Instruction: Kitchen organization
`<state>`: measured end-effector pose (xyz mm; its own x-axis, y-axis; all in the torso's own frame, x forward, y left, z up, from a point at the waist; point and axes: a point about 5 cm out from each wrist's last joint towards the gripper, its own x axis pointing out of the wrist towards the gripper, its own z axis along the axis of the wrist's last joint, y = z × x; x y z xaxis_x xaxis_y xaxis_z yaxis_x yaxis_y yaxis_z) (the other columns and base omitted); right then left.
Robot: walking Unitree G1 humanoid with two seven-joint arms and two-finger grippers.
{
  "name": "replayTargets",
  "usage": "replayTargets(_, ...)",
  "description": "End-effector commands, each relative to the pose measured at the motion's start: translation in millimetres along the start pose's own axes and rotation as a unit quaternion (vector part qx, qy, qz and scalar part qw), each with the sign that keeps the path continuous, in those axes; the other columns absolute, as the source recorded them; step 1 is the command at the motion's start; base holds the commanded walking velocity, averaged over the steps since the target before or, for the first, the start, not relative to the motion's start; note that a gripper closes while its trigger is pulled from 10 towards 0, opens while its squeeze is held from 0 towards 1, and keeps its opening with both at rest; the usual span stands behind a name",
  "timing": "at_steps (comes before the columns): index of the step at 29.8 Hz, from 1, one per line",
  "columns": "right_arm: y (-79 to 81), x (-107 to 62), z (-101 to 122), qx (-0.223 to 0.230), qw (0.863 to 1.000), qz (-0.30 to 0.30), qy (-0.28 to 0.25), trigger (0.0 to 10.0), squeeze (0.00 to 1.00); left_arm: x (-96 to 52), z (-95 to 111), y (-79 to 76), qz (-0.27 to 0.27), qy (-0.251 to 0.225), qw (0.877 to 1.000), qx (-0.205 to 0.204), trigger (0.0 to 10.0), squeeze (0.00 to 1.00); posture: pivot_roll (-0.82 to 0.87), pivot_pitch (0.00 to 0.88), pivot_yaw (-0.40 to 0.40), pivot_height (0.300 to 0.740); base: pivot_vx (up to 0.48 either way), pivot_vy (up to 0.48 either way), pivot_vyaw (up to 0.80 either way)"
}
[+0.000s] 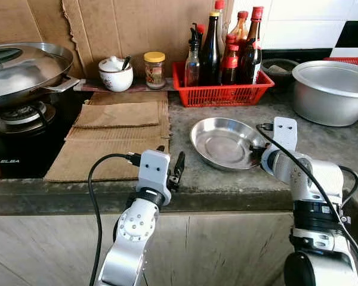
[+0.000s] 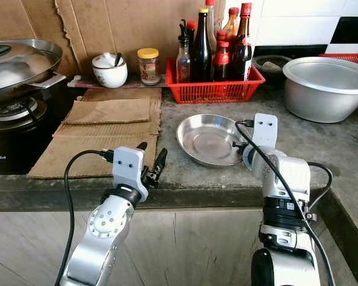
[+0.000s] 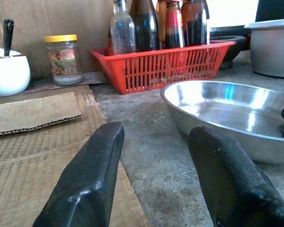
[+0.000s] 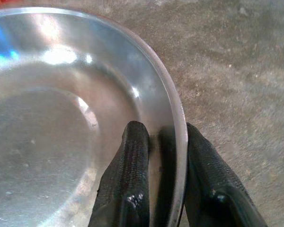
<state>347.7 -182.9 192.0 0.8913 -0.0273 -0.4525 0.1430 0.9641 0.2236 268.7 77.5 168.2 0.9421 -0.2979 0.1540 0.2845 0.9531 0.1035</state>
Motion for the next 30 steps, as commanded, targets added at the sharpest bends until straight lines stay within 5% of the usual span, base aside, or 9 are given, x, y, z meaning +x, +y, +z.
replayTargets(1,10.3,1.0,-5,0.037,0.999,0.029,0.010,0.0,0.00,-0.4,1,1.3,0.004,-0.001,1.000,0.000,10.0,0.00,0.03,0.010,-0.031,0.740,0.000,0.000,0.00)
replayTargets(8,25.5,-7.1,10,0.101,0.991,0.060,-0.069,0.0,0.00,0.3,2,0.9,0.004,-0.002,1.000,-0.001,10.0,0.00,0.03,0.015,-0.029,0.740,0.000,0.000,0.00)
replayTargets(13,30.0,-12.7,18,0.102,0.985,0.063,-0.121,0.0,0.00,0.2,1,0.9,0.004,-0.001,1.000,-0.002,10.0,0.00,0.03,0.019,-0.029,0.740,0.000,0.000,0.00)
replayTargets(18,35.0,-24.2,30,0.041,0.974,0.055,-0.214,0.0,0.00,0.3,2,1.4,0.006,-0.001,1.000,-0.002,10.0,0.00,0.03,0.021,-0.029,0.740,0.000,0.000,0.00)
replayTargets(30,48.4,-46.4,32,-0.070,0.943,0.046,-0.323,0.0,0.00,0.6,3,1.9,0.007,-0.003,1.000,-0.004,10.0,0.00,0.03,0.025,-0.027,0.740,0.000,0.000,0.00)
